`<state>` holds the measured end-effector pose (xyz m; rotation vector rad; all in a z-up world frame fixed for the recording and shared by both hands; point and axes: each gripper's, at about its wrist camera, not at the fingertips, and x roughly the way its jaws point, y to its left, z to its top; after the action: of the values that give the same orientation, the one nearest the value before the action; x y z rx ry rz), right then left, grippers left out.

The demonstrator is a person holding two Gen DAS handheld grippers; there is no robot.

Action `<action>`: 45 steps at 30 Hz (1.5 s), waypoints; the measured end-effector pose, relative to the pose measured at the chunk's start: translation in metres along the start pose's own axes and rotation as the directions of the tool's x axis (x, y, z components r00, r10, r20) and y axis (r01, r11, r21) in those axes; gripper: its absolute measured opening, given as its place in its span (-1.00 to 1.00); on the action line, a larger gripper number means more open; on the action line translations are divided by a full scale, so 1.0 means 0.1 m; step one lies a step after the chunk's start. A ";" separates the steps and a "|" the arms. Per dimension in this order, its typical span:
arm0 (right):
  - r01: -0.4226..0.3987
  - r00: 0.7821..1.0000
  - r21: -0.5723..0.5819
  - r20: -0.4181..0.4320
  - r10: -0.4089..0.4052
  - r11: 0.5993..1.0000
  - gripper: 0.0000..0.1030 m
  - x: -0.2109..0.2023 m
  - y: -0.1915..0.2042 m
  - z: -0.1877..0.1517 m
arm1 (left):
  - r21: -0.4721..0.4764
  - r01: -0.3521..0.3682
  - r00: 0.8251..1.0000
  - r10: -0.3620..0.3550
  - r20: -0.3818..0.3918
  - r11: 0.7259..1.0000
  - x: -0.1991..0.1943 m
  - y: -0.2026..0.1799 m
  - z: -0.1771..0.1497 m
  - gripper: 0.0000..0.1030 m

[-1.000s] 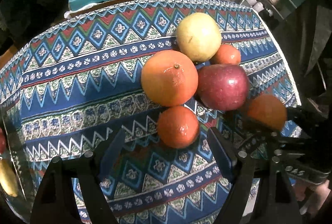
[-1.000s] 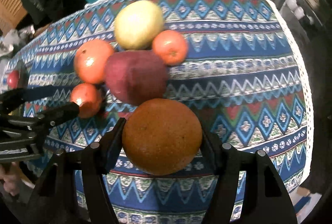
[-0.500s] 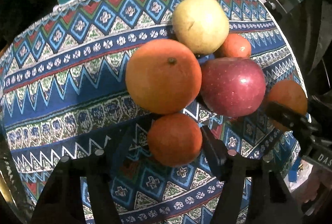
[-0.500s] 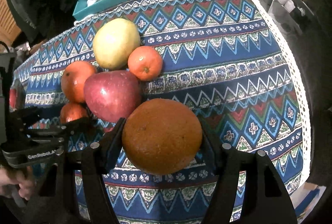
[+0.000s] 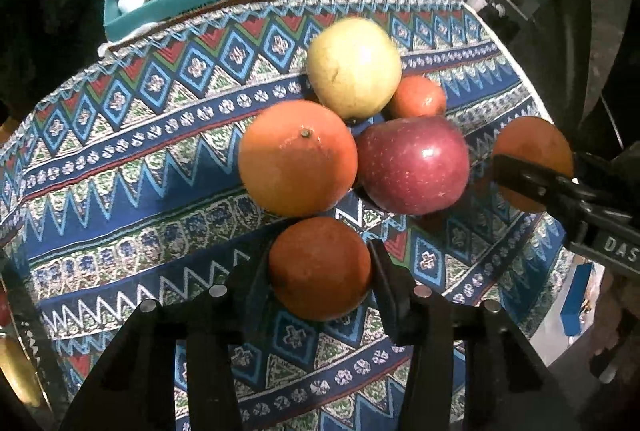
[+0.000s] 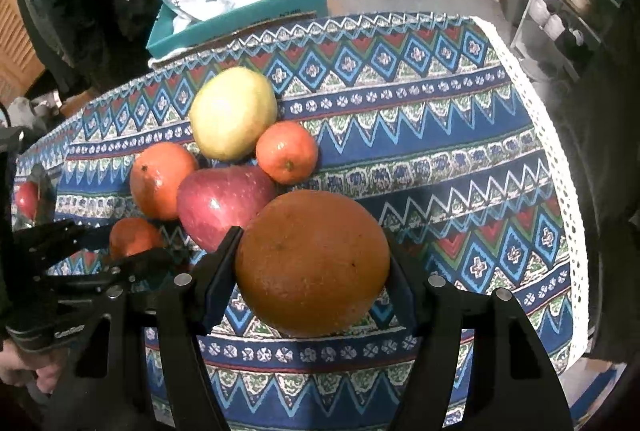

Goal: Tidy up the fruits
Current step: 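Lift the dark orange with left tool while right tool carries large orange to bowl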

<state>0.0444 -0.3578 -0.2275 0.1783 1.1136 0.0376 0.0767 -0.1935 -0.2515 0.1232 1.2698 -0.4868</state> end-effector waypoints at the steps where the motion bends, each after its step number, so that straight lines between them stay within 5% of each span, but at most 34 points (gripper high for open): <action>1: -0.001 1.000 0.000 0.007 0.001 1.000 0.28 -0.03 0.01 0.02 | -0.001 -0.003 1.000 0.003 0.009 1.000 -0.05 0.01 0.00 -0.06; 12: -0.027 0.992 -0.041 0.122 0.032 0.999 0.28 -0.42 0.27 0.20 | -0.038 -0.026 0.992 0.030 0.121 0.999 -0.60 0.16 -0.04 -0.06; 27: -0.054 0.962 -0.121 0.259 0.084 0.991 0.28 -1.02 0.70 0.33 | -0.060 -0.045 0.960 0.060 0.275 0.997 -1.41 0.32 -0.10 -0.05; 45: -0.094 0.927 -0.249 0.331 0.176 0.964 0.28 -1.46 1.35 0.36 | -0.063 -0.075 0.891 0.095 0.444 0.995 -2.23 0.53 -0.34 -0.05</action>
<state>0.0200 -0.2466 -0.0603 0.0512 0.7305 0.2491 0.0223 -0.0712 -0.0627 0.0254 0.8169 -0.3826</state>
